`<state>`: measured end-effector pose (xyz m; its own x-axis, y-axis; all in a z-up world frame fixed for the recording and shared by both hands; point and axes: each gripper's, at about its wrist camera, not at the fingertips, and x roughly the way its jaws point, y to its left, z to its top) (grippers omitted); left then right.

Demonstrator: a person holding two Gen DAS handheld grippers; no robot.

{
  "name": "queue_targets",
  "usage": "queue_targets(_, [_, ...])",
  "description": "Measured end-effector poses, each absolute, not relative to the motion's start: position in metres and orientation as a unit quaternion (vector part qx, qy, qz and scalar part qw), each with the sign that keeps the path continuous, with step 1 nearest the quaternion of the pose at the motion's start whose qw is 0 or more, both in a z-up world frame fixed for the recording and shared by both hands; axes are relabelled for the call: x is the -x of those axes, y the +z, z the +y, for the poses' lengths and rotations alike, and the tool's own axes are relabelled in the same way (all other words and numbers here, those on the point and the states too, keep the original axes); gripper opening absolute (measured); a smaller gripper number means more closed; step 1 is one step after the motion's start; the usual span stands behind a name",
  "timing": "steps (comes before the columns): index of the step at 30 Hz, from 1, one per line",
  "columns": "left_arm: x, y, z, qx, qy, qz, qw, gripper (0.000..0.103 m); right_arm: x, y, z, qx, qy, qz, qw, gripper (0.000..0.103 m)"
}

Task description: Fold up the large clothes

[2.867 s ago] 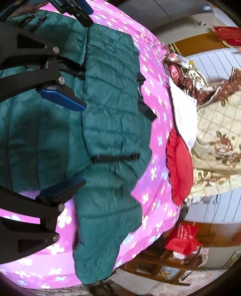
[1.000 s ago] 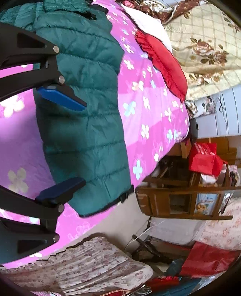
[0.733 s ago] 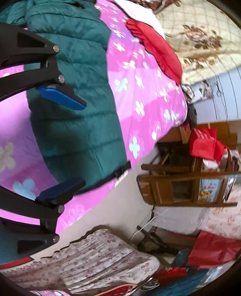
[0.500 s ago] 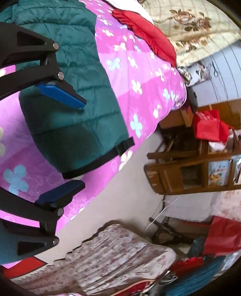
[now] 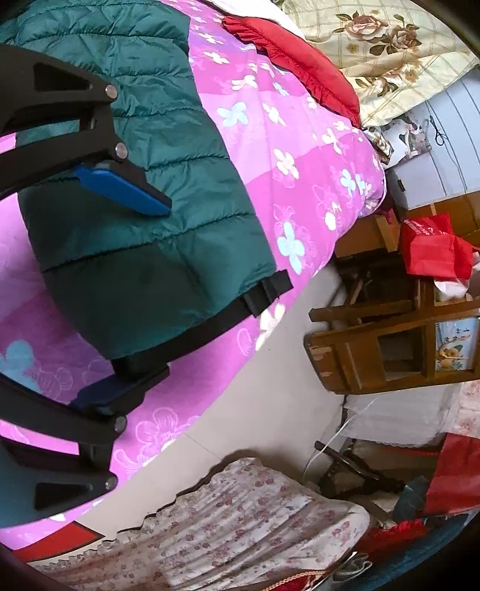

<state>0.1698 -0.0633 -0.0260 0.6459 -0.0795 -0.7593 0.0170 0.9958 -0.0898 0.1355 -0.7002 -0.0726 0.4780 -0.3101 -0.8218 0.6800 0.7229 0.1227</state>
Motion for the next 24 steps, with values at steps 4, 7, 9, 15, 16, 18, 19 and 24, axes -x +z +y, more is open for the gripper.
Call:
queue_targets(4, [-0.17,-0.026,-0.065,0.037,-0.026,0.421,0.906,0.059,-0.139,-0.073,-0.695,-0.205,-0.29,0.422,0.834,0.081])
queue_targets(7, [-0.169,-0.027,-0.065,0.037,-0.027,0.421,0.906,0.06,-0.139,-0.071,-0.69,-0.19,-0.282,0.424,0.84,0.063])
queue_targets(9, [-0.169,-0.026,-0.066,0.038,-0.028,0.421,0.906,0.06,-0.138,-0.069,-0.688,-0.189,-0.274,0.425,0.842,0.038])
queue_targets(15, [-0.164,-0.021,-0.062,0.04,-0.03,0.414,0.909,0.06,-0.132,-0.052,-0.671,-0.177,-0.25,0.411,0.858,0.024])
queue_targets(16, [-0.164,-0.02,-0.06,0.042,-0.028,0.413,0.909,0.06,-0.131,-0.047,-0.668,-0.179,-0.246,0.405,0.863,0.024])
queue_targets(18, [-0.163,-0.017,-0.056,0.046,-0.026,0.411,0.91,0.06,-0.126,-0.036,-0.661,-0.187,-0.232,0.388,0.872,0.024])
queue_targets(19, [-0.162,-0.015,-0.054,0.048,-0.025,0.409,0.911,0.06,-0.123,-0.03,-0.658,-0.193,-0.224,0.378,0.877,0.024])
queue_targets(24, [-0.16,-0.012,-0.045,0.056,-0.021,0.407,0.912,0.06,-0.114,0.0,-0.642,-0.198,-0.194,0.35,0.895,0.024])
